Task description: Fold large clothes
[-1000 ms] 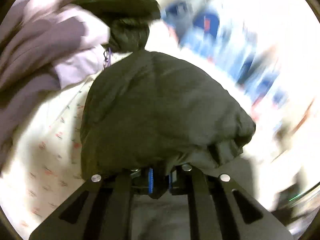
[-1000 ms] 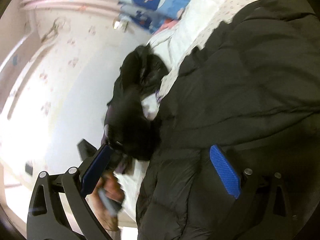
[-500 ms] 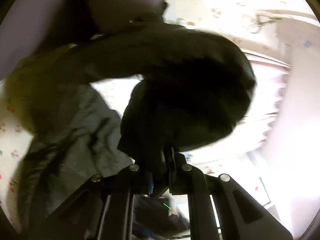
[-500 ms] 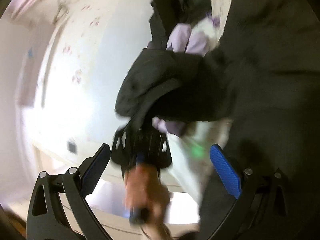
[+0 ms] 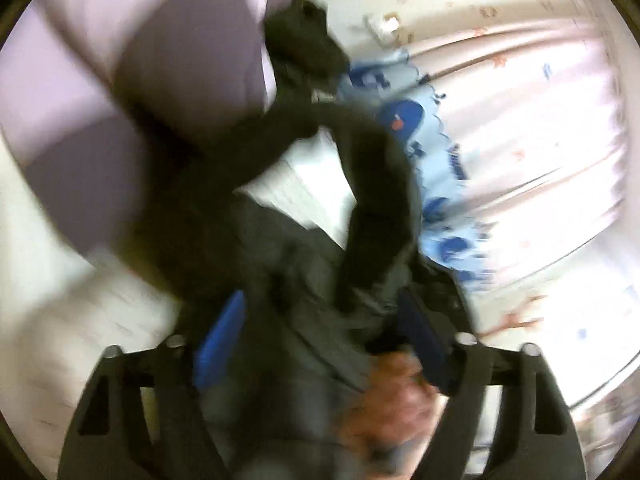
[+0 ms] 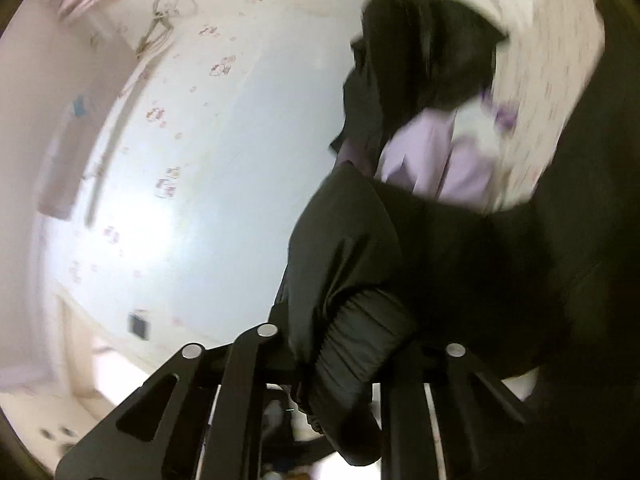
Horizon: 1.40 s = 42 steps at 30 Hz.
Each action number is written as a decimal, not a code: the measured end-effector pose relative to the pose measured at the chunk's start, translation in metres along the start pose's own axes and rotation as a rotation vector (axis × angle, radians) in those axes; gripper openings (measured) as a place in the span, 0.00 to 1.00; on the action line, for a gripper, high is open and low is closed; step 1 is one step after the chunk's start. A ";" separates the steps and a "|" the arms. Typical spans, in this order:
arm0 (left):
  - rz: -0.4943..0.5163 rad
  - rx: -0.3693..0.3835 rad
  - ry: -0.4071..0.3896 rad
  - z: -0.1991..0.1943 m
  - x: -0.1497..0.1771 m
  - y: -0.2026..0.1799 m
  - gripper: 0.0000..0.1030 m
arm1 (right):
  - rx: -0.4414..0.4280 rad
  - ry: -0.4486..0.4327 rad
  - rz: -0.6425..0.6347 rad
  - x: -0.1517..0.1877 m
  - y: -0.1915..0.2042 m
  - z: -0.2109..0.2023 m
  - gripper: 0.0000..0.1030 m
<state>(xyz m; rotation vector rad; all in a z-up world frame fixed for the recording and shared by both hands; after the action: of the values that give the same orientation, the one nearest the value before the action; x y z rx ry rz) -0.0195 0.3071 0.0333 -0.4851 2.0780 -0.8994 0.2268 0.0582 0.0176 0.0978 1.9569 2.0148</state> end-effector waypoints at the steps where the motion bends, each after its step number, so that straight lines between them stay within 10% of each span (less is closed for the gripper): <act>1: 0.035 -0.046 -0.021 -0.008 -0.003 -0.002 0.80 | 0.024 -0.022 -0.026 -0.009 0.008 -0.014 0.10; 6: 0.123 -0.291 -0.156 -0.044 -0.014 0.001 0.86 | 0.128 -0.104 -0.166 -0.035 0.056 -0.077 0.08; 21: 0.316 -0.317 0.015 0.056 0.016 -0.050 0.86 | 0.573 -0.050 -0.503 -0.077 0.179 -0.197 0.07; 28: 0.344 -0.332 0.097 0.111 0.032 -0.052 0.86 | 0.884 0.004 -0.489 -0.095 0.134 -0.276 0.07; 35: 0.293 -0.275 0.150 0.159 0.044 -0.042 0.86 | 1.194 0.150 -0.322 -0.083 -0.005 -0.351 0.07; 42: 0.297 -0.264 0.122 0.171 0.045 -0.057 0.86 | 1.108 0.075 -0.327 -0.078 0.008 -0.373 0.07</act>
<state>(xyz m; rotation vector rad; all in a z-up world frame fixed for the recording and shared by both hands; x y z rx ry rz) 0.0915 0.1681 -0.0211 -0.2502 2.3180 -0.4943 0.1963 -0.3212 0.0188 -0.0456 2.6662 0.5800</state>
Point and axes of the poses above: each gripper's, at about its wrist camera, not at the fingertips, and z roughly the way its jaws point, y to its left, x to its underside, the point moved 2 cm from there along z, roughly the way its jaws point, and after that the axes turned 5 degrees about z, right-handed, at the moved point
